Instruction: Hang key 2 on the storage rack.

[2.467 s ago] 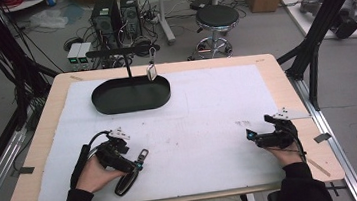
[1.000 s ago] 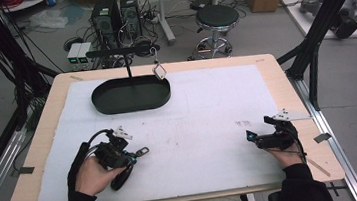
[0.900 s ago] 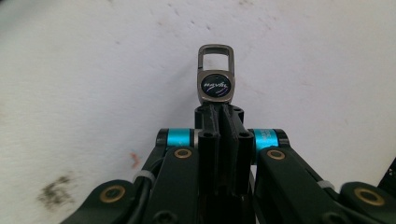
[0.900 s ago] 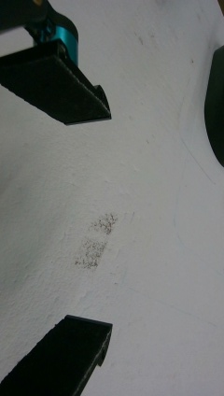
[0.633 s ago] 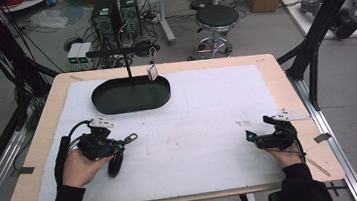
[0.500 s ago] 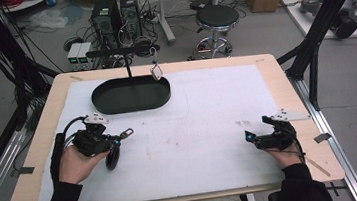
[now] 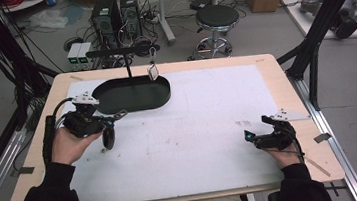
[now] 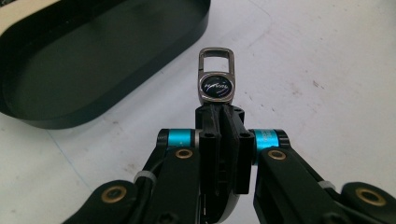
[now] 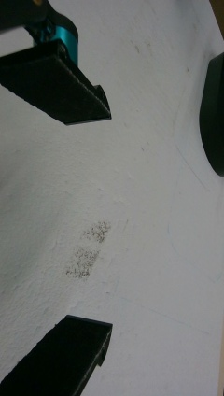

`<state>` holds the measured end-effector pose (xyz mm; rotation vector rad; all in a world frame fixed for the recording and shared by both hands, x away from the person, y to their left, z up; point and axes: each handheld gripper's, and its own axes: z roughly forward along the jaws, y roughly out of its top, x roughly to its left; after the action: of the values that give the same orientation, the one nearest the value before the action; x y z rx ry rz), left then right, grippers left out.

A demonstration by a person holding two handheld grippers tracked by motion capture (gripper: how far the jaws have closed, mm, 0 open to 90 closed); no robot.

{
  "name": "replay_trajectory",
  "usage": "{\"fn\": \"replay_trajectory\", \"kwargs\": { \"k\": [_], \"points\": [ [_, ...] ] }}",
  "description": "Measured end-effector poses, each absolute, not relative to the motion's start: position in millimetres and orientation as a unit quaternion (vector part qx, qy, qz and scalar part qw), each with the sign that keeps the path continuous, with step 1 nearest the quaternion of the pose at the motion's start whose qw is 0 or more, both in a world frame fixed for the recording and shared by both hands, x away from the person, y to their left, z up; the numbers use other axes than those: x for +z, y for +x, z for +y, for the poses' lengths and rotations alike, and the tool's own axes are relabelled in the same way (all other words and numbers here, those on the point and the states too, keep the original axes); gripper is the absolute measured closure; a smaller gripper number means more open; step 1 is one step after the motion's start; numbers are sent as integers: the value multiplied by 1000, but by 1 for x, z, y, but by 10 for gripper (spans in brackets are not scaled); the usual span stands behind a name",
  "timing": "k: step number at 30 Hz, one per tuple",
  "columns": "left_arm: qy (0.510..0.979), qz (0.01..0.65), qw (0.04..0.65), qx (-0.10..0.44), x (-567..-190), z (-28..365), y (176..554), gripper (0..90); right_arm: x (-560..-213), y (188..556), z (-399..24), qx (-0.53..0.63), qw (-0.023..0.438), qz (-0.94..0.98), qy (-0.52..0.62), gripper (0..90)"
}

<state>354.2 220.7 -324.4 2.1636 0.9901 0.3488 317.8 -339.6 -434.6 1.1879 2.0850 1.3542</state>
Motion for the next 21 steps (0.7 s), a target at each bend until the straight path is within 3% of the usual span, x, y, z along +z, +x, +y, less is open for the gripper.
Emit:
{"fn": "replay_trajectory", "kwargs": {
  "k": [21],
  "points": [
    [841,383,344,169,-288,207,402,850,-434,314,-346,502,192,731,421,6]
  ]
}}
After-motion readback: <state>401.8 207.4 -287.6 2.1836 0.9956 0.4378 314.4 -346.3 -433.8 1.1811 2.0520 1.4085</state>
